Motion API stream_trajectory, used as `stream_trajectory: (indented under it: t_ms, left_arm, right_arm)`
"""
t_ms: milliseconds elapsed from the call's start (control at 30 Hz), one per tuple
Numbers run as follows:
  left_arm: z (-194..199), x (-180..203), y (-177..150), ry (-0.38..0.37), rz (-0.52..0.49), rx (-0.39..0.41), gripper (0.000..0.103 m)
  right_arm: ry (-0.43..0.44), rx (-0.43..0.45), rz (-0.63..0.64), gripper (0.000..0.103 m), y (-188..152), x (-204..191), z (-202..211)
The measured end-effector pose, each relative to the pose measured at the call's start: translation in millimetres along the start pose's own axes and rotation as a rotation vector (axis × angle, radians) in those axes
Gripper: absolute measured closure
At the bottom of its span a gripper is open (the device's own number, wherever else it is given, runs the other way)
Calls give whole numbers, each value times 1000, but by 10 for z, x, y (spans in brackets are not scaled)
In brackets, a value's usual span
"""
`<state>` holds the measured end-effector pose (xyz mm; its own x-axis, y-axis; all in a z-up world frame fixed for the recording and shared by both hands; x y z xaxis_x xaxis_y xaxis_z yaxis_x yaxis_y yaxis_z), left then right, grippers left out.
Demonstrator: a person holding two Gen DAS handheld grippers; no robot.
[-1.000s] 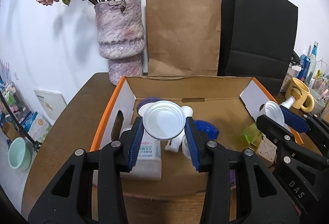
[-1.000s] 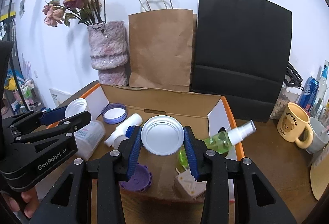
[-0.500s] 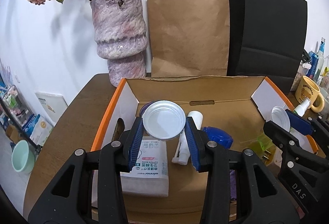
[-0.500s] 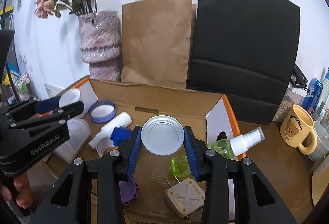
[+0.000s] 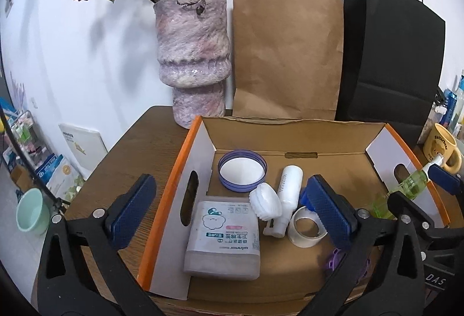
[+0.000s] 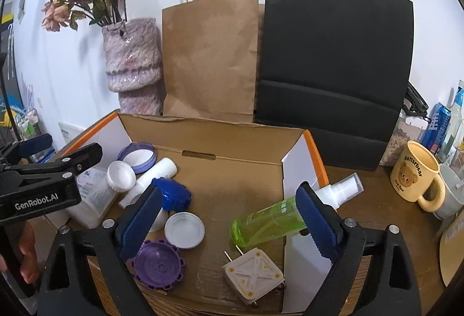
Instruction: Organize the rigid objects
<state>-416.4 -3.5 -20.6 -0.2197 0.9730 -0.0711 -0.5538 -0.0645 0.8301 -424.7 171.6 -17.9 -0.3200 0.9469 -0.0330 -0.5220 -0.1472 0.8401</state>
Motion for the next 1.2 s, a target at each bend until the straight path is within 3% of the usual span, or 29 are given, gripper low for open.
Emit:
stream_trajectory:
  t_ms: [533,900,1200]
  left_arm:
    - [164,-39,17,-2,0,34,0]
    - [609,-110,-81,-27,3,82,0]
    - [1021,-207,-331,-48,-3,67,0]
  right_arm:
    - [17,46,-34,7,44,43,177]
    - [19,88,-42,7,-3,-4,581]
    - [18,79,-29,7,-231,-152,1033]
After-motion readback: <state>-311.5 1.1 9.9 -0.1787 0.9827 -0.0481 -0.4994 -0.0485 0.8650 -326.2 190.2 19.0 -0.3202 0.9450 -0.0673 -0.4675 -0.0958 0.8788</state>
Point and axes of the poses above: each gripper's, at about its wrist camera, not at the fingertips, and z roughly against the way its jaws point, x to its right, y to its top, the point moved 2 cm from there along -z, roughly the way its jaws point, and after that the axes turned 7 degrees about y, right-handed, at the moved point
